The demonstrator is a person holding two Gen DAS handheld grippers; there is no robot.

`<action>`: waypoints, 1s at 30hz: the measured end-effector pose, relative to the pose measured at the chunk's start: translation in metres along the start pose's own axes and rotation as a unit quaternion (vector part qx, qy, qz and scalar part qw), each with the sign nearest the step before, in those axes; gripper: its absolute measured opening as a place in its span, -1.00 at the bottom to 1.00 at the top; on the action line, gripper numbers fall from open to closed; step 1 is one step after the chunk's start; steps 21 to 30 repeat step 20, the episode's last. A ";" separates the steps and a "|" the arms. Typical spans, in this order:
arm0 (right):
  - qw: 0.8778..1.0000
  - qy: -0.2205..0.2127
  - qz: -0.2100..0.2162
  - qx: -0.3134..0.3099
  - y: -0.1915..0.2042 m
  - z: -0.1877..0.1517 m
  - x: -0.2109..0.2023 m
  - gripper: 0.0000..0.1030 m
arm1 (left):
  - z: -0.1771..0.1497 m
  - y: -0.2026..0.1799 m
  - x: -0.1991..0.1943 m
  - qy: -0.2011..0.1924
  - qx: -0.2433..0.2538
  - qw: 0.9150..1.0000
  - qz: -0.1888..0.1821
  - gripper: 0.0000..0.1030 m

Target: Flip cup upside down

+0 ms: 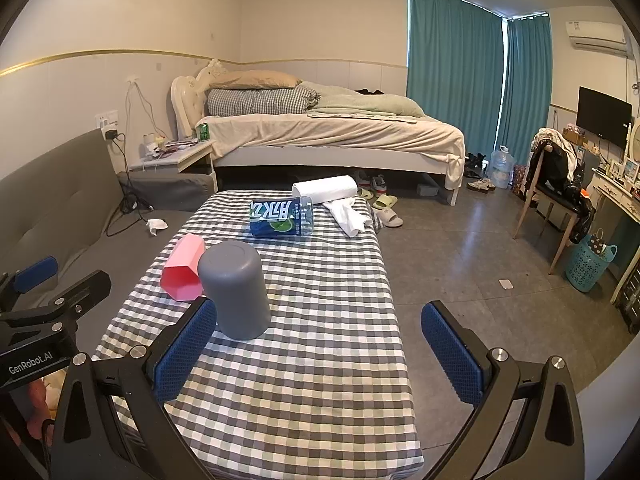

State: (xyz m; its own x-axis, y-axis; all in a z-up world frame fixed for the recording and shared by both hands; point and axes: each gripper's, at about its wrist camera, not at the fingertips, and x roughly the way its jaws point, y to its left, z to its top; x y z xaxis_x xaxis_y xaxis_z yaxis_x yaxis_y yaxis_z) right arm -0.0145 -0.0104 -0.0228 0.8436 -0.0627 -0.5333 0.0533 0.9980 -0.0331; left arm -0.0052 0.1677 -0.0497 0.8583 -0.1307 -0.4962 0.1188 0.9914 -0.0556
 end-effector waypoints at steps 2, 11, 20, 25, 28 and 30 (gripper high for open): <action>1.000 0.000 0.000 0.000 0.001 0.000 0.001 1.00 | 0.000 0.000 0.000 0.000 0.001 1.000 0.000 1.00; 1.000 0.001 0.000 -0.001 0.001 -0.001 0.001 1.00 | 0.000 0.000 0.000 -0.002 0.000 1.000 0.001 1.00; 1.000 0.004 0.000 -0.003 0.002 -0.003 0.003 1.00 | -0.002 -0.001 0.001 0.002 0.006 1.000 0.009 1.00; 1.000 0.004 0.000 -0.003 0.002 -0.003 0.003 1.00 | -0.002 -0.001 0.001 0.002 0.006 1.000 0.009 1.00; 1.000 0.004 0.000 -0.003 0.002 -0.003 0.003 1.00 | -0.002 -0.001 0.001 0.002 0.006 1.000 0.009 1.00; 1.000 0.004 0.000 -0.003 0.002 -0.003 0.003 1.00 | -0.002 -0.001 0.001 0.002 0.006 1.000 0.009 1.00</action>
